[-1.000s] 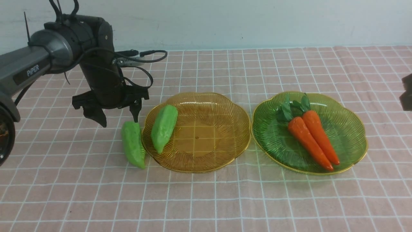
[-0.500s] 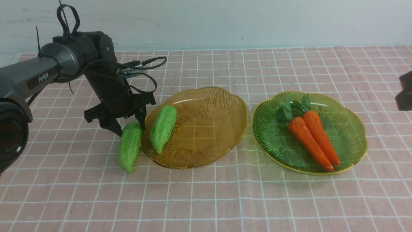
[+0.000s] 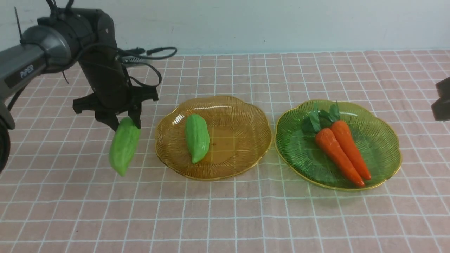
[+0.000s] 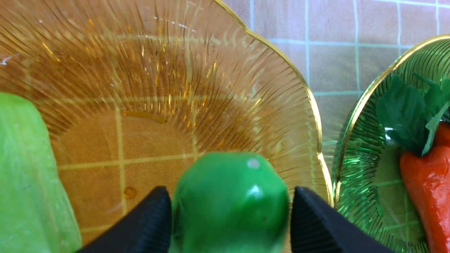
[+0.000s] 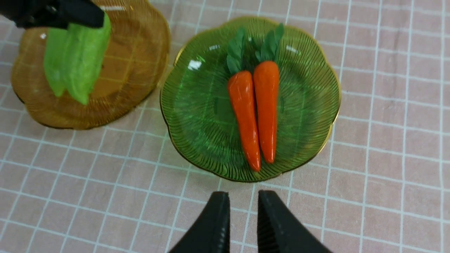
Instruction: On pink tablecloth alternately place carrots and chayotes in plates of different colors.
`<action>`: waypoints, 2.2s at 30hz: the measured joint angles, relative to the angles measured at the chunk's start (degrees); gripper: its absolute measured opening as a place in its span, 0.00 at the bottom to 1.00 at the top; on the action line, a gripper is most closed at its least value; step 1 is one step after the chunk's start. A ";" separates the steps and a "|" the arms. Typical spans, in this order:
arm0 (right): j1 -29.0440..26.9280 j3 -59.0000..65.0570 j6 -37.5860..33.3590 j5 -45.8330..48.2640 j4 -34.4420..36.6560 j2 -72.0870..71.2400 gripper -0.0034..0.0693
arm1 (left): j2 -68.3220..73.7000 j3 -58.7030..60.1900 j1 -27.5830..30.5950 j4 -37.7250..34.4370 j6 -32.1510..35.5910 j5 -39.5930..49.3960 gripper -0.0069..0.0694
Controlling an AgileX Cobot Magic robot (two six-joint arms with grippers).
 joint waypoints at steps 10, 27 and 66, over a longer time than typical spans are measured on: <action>0.00 25.75 -4.71 -6.83 0.98 -33.33 0.11 | 0.00 -3.36 0.76 0.17 2.33 3.28 0.65; 0.00 50.40 -9.75 -42.92 6.48 -40.80 0.03 | 0.00 -18.82 0.92 0.80 16.98 19.12 0.09; -1.33 74.40 -9.64 -48.85 -0.63 -54.47 0.03 | -66.36 45.95 -0.77 14.13 18.48 14.91 0.09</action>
